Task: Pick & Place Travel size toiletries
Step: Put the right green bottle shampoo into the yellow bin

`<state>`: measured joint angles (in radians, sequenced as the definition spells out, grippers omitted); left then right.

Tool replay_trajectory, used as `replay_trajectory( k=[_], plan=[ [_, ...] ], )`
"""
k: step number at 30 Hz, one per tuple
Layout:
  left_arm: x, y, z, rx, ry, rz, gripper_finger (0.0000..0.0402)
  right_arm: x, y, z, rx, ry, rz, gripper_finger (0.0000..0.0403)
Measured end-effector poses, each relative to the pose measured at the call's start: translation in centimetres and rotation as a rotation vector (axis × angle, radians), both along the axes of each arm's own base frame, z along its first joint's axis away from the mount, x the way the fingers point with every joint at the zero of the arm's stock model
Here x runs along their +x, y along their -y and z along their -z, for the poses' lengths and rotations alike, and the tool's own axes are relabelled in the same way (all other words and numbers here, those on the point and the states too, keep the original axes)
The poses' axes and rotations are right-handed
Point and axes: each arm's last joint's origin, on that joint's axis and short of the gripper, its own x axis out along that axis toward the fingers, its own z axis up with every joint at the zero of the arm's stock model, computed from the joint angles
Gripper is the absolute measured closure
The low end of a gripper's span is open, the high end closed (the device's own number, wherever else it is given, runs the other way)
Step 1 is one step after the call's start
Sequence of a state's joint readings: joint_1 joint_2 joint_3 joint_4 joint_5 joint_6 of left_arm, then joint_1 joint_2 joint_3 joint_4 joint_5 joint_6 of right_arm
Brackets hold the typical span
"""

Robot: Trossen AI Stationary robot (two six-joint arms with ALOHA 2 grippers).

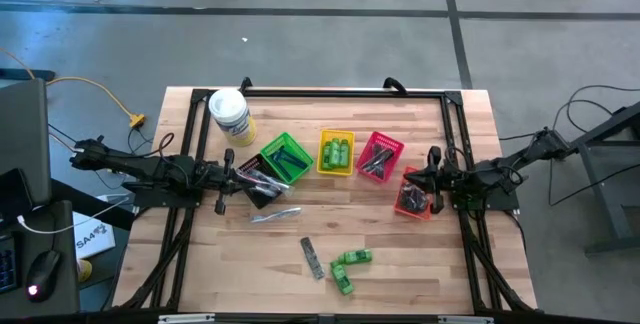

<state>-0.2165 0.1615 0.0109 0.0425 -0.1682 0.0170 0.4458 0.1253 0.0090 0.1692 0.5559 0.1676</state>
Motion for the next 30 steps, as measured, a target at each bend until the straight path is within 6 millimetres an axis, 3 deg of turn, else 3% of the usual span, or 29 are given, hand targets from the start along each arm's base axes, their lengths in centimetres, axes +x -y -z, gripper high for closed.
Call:
replay_trajectory(
  k=[30],
  plan=[
    [0.00, 0.01, 0.00, 0.004, 0.000, 0.003, 0.0402, 0.05, -0.06, 0.98, -0.020, -0.087, -0.012, 0.0401]
  ],
)
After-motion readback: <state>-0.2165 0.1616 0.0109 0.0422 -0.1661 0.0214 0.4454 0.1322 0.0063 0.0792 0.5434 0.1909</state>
